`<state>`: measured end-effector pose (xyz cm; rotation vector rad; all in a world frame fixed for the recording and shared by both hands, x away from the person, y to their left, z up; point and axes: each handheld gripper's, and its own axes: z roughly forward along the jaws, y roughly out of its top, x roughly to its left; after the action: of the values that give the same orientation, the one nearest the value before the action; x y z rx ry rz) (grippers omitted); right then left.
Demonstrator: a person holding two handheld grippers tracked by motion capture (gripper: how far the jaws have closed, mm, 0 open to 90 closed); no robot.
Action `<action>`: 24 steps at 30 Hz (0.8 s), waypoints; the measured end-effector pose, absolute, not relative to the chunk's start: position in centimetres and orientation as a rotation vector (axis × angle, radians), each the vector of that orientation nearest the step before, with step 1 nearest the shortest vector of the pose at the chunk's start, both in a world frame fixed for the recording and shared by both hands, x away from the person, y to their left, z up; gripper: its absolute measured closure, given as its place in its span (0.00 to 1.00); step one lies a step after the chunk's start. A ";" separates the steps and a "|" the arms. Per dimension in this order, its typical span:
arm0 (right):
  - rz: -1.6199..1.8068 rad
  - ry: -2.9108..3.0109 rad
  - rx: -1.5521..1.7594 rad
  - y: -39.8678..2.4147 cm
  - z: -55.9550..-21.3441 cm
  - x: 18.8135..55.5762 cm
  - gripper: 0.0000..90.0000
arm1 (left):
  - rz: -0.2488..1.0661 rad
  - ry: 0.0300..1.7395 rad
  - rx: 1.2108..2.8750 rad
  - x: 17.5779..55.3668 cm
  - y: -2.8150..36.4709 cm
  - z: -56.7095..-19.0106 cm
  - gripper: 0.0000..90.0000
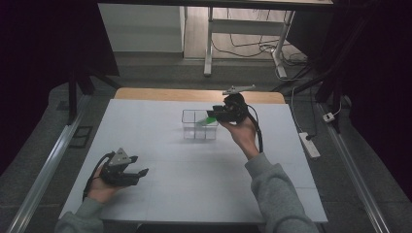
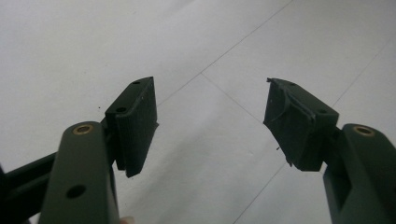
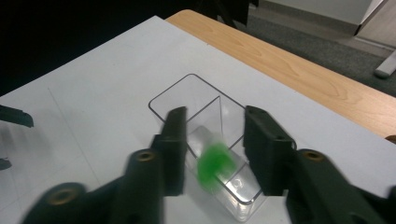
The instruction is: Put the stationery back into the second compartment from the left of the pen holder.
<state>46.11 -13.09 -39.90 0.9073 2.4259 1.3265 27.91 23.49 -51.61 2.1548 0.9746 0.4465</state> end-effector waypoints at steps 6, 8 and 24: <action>1.324 2.387 0.914 -14.5 -40.4 45.1 0.56 | 0.447 0.976 2.157 28.0 23.4 -51.7 0.38; 1.329 2.385 0.916 -15.2 -40.6 44.7 0.55 | 0.449 0.976 2.159 28.0 23.4 -51.6 0.38; 1.280 2.387 0.929 -22.2 -43.9 39.1 0.48 | 0.443 0.979 2.148 27.9 23.3 -51.5 0.37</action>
<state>39.05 -22.17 -43.86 0.9288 2.3866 1.2805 27.92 23.29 -51.49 2.1479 0.9788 0.4434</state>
